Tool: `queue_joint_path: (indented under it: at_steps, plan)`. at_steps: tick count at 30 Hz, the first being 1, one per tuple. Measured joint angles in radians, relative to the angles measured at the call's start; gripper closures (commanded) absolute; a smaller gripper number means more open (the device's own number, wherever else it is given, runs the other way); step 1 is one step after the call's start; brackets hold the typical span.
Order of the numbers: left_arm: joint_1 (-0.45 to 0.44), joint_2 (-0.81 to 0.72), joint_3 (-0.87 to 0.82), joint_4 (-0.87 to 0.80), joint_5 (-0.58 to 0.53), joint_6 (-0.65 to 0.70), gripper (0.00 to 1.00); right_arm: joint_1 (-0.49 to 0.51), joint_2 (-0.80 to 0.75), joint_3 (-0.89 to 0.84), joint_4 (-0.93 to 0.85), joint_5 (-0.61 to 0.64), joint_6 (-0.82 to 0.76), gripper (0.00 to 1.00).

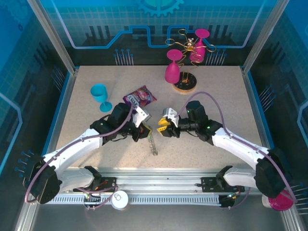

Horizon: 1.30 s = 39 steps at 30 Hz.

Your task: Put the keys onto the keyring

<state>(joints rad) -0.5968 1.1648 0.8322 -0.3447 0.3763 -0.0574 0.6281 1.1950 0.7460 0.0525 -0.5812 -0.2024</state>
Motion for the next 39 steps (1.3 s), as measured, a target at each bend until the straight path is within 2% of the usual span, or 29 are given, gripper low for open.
queue_joint_path:
  at_steps: [2,7,10,13,19,26,29,31,36,37,39]
  plan:
    - [-0.007,0.001,0.039,-0.030,-0.056,-0.149,1.00,0.022,-0.032,0.000,-0.002,0.024,0.013,0.68]
    - [-0.008,0.024,0.114,-0.116,-0.150,-0.539,1.00,0.168,-0.075,-0.051,0.060,0.109,0.057,0.70]
    - [-0.008,0.029,0.120,-0.146,-0.172,-0.723,1.00,0.243,-0.051,-0.109,0.130,0.185,0.099,0.69]
    - [-0.008,0.029,0.121,-0.168,-0.190,-0.865,1.00,0.262,0.011,-0.147,0.206,0.254,0.147,0.64]
    - [-0.008,0.029,0.121,-0.204,-0.197,-1.050,1.00,0.263,0.136,-0.159,0.337,0.342,0.222,0.52]
    - [-0.008,0.029,0.121,-0.212,-0.179,-1.161,1.00,0.263,0.232,-0.159,0.458,0.388,0.257,0.50]
    - [-0.008,0.024,0.121,-0.224,-0.170,-1.182,1.00,0.263,0.254,-0.158,0.488,0.394,0.259,0.55]
    - [-0.008,0.019,0.121,-0.229,-0.169,-1.194,1.00,0.263,0.264,-0.157,0.503,0.394,0.257,0.62]
    - [-0.008,0.013,0.121,-0.236,-0.159,-1.202,1.00,0.263,0.269,-0.154,0.537,0.385,0.258,0.96]
    - [-0.008,0.012,0.121,-0.236,-0.159,-1.201,1.00,0.263,0.269,-0.154,0.542,0.382,0.257,1.00]
    - [-0.008,0.008,0.121,-0.240,-0.159,-1.201,1.00,0.259,0.269,-0.154,0.544,0.373,0.264,1.00]
